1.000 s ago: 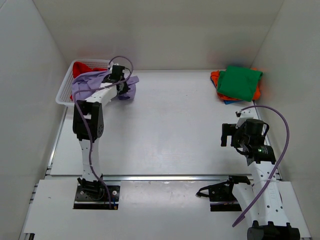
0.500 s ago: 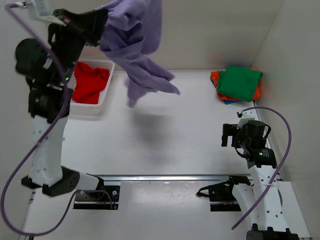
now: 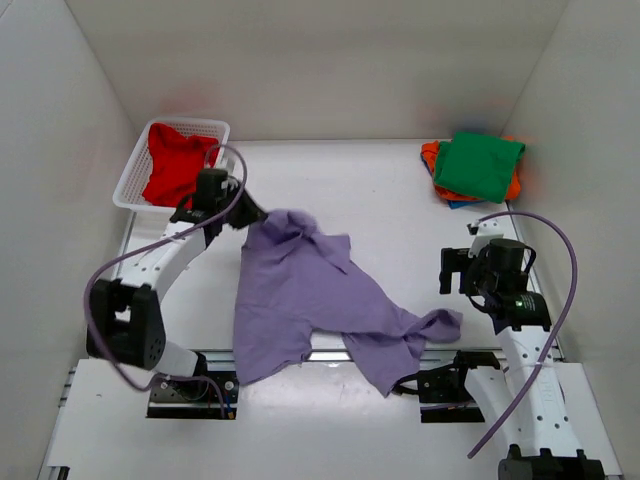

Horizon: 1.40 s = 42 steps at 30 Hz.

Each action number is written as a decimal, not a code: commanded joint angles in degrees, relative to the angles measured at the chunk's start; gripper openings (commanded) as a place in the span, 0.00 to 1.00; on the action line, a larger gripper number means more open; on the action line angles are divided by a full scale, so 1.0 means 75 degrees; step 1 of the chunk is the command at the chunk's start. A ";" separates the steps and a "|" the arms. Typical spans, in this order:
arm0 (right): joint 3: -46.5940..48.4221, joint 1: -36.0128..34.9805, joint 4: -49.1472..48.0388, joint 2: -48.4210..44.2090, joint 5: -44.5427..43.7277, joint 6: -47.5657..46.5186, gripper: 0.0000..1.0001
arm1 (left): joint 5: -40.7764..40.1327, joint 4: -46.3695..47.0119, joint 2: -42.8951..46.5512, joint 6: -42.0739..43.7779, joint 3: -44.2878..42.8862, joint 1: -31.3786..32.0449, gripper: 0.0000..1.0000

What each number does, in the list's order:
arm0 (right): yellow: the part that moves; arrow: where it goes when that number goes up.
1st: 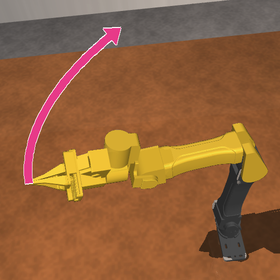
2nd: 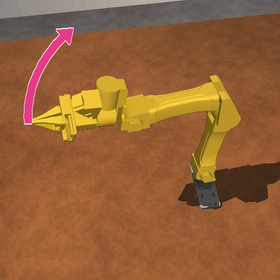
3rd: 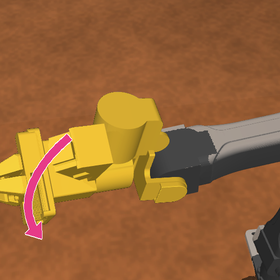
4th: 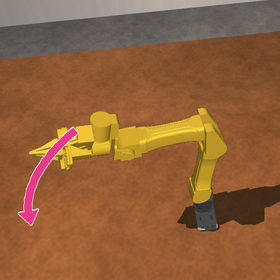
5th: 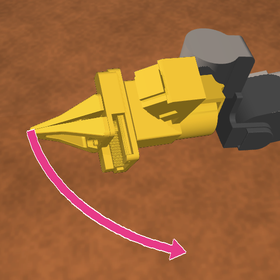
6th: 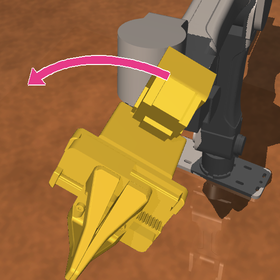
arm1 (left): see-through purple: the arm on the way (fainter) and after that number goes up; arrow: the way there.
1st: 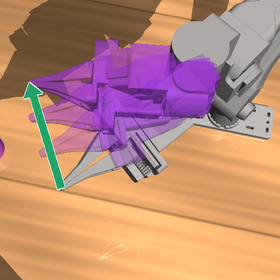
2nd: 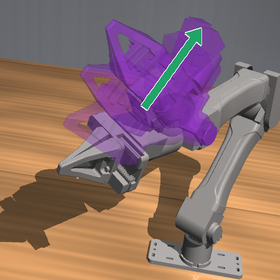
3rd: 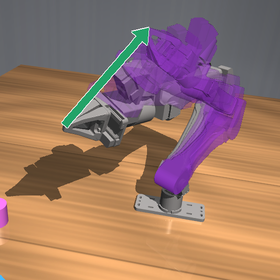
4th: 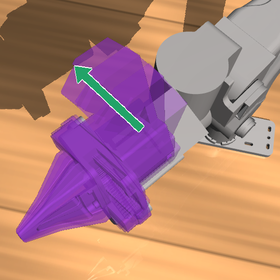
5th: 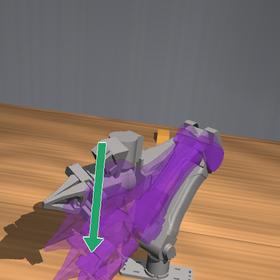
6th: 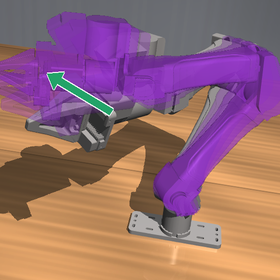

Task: Fold and stack the t-shirts
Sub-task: Move the tshirt to the center of the board, then flatten out the tshirt

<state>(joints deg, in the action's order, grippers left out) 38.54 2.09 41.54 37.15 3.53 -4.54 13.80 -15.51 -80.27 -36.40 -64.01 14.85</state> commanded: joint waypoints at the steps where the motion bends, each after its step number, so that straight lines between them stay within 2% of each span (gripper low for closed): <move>1: 0.0051 -0.0231 -0.0195 0.0051 0.0045 -0.0122 0.93 | -0.0575 0.0696 0.0111 -0.0255 0.0833 -0.0853 0.18; 3: 0.0052 -0.0232 -0.0230 0.0051 0.0219 -0.0098 0.93 | -0.0621 0.0697 -0.0112 -0.0140 0.0952 -0.1054 0.28; 4: 0.0029 -0.0231 -0.0230 0.0028 0.0337 -0.0110 0.93 | -0.0633 0.0639 -0.0207 -0.0011 0.0929 -0.1089 0.38; 7: 0.0087 -0.0173 -0.0253 0.0121 0.0816 -0.0192 0.93 | -0.0738 0.0638 0.0072 0.0154 0.1115 -0.0926 0.46; 12: 0.0169 -0.0232 -0.0277 0.0905 0.1181 -0.0005 0.93 | -0.0751 0.0334 0.0694 0.0353 0.1514 -0.0715 0.47; 17: 0.0134 -0.0781 -0.0452 0.1352 0.1242 0.0778 0.93 | -0.1055 -0.0602 0.1887 0.0670 0.2029 -0.0761 0.51; 21: 0.0134 -0.1063 -0.0535 0.1750 0.1251 0.1038 0.93 | -0.1276 -0.1073 0.3036 0.0506 0.2825 -0.0260 0.49; 24: 0.0134 -0.1471 -0.0663 0.2194 0.1229 0.1225 0.92 | -0.1068 -0.0968 0.3308 0.0121 0.3481 0.0116 0.46; 29: 0.0356 -0.2140 -0.0862 0.2769 0.1263 0.1670 0.91 | -0.0881 -0.0500 0.2526 -0.0197 0.3917 0.0784 0.40; 35: 0.0217 -0.3019 -0.1156 0.3238 0.1428 0.2210 0.88 | -0.0903 -0.0346 0.0977 0.0002 0.3543 0.1067 0.39; 42: 0.0052 -0.2846 -0.1332 0.3215 0.1674 0.2397 0.87 | -0.1230 -0.0498 -0.0827 0.0517 0.2524 0.1125 0.39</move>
<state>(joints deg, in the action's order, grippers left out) 38.76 -20.47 33.74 61.78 15.27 11.88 6.37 -19.46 -83.90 -35.07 -40.12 23.03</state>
